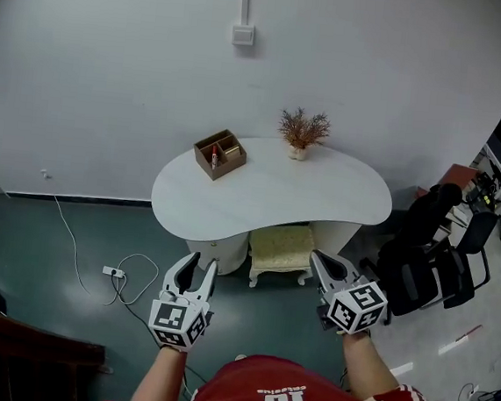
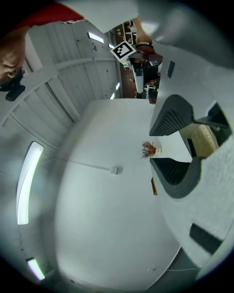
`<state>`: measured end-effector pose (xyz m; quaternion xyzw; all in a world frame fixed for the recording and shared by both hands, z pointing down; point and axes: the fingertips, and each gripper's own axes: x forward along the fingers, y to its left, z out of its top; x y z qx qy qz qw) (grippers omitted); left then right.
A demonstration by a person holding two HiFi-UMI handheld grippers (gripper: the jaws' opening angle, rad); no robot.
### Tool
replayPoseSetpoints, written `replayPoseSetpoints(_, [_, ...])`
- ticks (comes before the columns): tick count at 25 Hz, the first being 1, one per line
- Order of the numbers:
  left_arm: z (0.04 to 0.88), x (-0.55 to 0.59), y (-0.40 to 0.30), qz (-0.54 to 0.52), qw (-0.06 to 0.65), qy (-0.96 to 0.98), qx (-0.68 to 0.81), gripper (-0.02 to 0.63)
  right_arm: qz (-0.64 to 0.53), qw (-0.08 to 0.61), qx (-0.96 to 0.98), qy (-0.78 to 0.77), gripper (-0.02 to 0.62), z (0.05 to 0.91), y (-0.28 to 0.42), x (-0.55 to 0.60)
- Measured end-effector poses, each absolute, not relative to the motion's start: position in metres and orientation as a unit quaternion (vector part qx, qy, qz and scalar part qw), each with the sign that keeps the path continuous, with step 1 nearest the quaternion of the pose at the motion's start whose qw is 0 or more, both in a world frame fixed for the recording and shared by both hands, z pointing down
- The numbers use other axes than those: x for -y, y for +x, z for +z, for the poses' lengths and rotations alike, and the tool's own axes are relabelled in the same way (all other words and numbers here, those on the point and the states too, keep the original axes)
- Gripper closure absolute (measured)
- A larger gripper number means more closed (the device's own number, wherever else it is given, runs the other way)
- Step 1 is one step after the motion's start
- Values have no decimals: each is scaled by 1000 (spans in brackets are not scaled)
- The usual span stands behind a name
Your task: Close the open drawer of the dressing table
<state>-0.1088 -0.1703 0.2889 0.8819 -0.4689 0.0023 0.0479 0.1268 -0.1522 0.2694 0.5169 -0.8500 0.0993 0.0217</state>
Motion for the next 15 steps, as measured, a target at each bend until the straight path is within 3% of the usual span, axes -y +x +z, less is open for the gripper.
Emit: replayPoseSetpoints(15, [205, 111, -64, -63, 5, 882, 468, 524, 25, -33, 839, 543, 591, 196, 207, 96])
